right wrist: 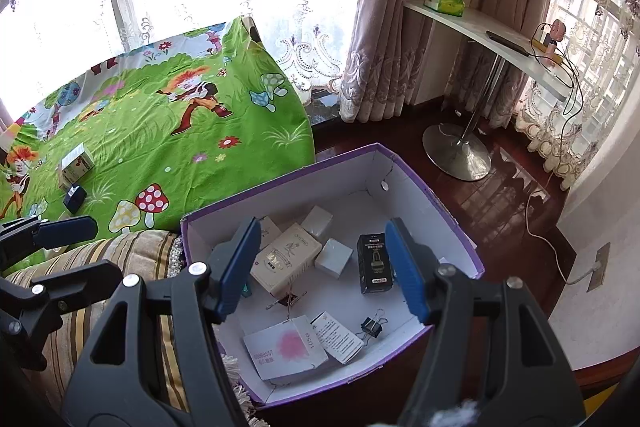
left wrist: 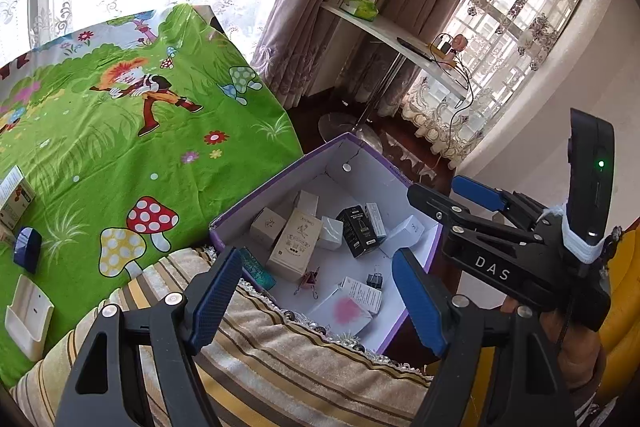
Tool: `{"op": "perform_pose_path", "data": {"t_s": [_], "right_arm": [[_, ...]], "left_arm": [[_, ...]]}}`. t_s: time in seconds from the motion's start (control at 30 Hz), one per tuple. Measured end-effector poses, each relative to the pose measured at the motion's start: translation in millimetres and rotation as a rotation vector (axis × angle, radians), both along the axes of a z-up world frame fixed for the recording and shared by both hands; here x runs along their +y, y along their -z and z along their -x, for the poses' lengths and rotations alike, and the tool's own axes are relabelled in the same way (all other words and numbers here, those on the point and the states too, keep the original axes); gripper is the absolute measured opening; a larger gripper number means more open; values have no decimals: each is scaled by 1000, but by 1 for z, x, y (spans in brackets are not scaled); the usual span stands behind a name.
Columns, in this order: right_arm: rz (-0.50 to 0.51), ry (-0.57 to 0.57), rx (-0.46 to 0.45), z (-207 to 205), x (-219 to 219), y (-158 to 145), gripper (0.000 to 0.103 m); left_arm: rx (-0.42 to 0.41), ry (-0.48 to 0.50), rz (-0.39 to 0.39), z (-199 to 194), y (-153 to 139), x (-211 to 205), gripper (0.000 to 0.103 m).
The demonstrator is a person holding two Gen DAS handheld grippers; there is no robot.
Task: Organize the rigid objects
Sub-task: 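Move both open tools back toward the items on the bed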
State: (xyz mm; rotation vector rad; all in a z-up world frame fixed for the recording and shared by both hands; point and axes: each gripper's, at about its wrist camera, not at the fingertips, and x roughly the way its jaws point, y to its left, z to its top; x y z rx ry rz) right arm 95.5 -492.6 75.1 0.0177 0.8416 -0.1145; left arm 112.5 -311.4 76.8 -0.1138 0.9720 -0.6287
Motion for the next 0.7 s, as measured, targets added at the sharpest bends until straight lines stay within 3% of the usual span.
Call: {"op": "perform_pose_path", "data": {"t_s": [0.3, 0.7], "right_arm": [[38, -31, 4, -3, 18, -3, 68], [19, -126, 20, -8, 49, 2, 68]], "left_arm": [[-5, -56, 7, -1, -2, 26, 78], [69, -286, 47, -12, 14, 111, 78]]}}
